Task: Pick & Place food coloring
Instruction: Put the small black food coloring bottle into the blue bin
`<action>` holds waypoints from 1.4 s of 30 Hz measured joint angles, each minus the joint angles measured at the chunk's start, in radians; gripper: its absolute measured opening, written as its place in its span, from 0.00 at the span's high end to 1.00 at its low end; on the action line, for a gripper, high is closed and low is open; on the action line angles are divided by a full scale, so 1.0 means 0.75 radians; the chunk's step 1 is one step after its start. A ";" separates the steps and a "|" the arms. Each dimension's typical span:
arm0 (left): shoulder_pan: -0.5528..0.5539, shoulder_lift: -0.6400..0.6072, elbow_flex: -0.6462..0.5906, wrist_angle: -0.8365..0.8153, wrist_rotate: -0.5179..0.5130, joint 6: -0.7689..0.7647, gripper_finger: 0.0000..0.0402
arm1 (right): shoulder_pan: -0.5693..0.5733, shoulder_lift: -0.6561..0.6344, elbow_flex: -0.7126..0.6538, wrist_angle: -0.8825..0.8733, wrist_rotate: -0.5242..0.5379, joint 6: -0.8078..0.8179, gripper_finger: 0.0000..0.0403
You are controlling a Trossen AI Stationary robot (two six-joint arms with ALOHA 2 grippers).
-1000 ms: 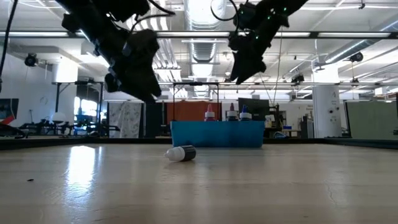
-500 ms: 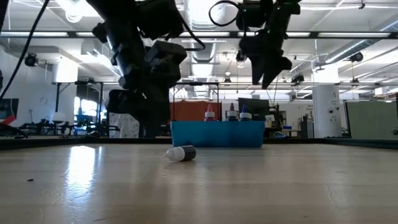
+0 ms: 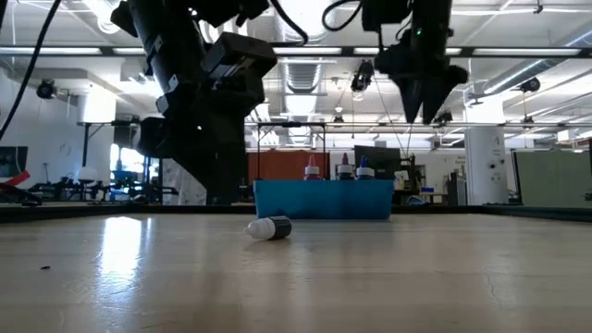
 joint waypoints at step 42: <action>-0.064 0.391 0.290 -0.087 -0.146 0.199 0.82 | 0.338 -0.156 -0.083 -0.141 0.106 0.616 0.44</action>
